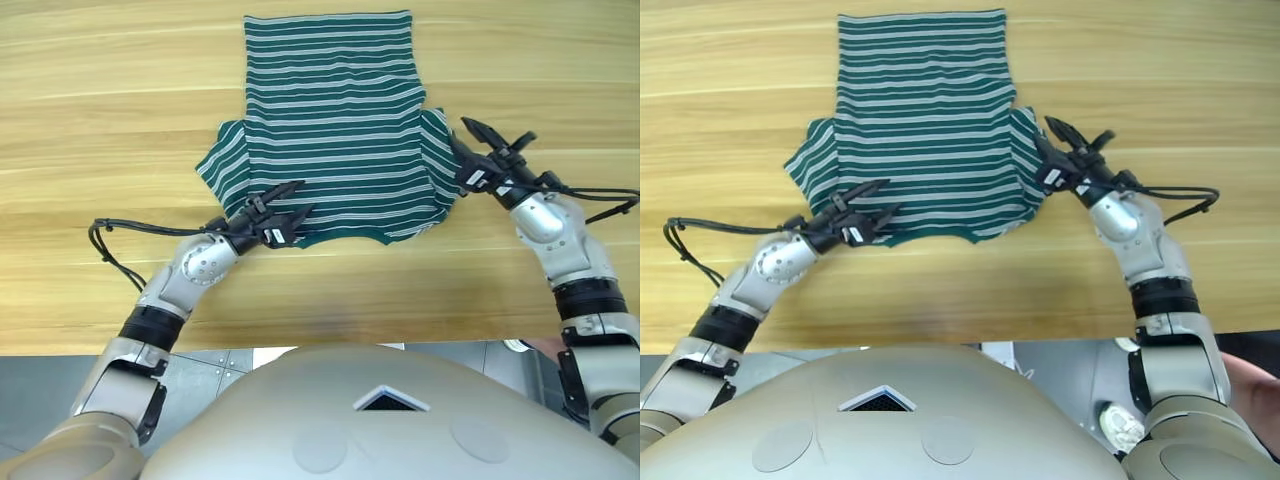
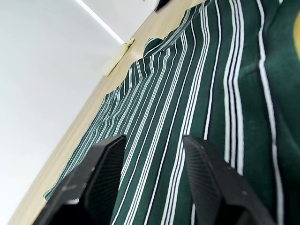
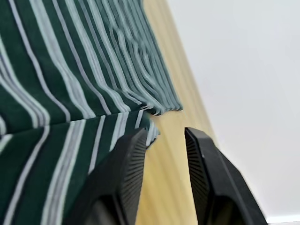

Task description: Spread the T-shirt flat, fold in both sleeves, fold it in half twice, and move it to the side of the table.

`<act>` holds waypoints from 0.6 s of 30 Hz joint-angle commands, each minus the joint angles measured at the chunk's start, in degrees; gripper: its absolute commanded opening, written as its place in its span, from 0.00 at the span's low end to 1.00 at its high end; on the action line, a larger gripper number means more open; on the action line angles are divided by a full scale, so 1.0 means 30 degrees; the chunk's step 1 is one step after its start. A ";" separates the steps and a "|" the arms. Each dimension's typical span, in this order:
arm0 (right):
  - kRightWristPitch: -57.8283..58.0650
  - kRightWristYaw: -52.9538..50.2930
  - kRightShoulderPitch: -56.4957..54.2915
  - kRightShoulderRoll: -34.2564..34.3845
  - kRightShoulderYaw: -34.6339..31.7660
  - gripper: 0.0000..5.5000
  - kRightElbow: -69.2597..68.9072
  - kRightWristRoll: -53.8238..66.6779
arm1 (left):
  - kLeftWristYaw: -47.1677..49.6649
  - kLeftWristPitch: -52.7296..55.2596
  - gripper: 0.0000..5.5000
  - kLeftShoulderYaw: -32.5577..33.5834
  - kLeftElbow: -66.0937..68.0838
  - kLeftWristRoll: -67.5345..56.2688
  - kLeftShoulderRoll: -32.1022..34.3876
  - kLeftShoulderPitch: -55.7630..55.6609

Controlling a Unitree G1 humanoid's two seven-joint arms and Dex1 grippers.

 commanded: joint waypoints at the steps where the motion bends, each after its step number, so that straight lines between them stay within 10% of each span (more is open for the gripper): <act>1: 0.0349 -0.0118 0.0117 0.0051 0.0435 0.27 0.0228 -0.0216 | -0.0345 0.1121 0.41 -0.0375 0.0571 0.0993 0.0609 0.1720; 18: 0.1349 0.0259 0.2914 -0.0757 0.0655 0.27 -0.1072 -0.0025 | 0.0139 0.1416 0.41 0.0400 -0.0347 0.1254 0.1321 0.2497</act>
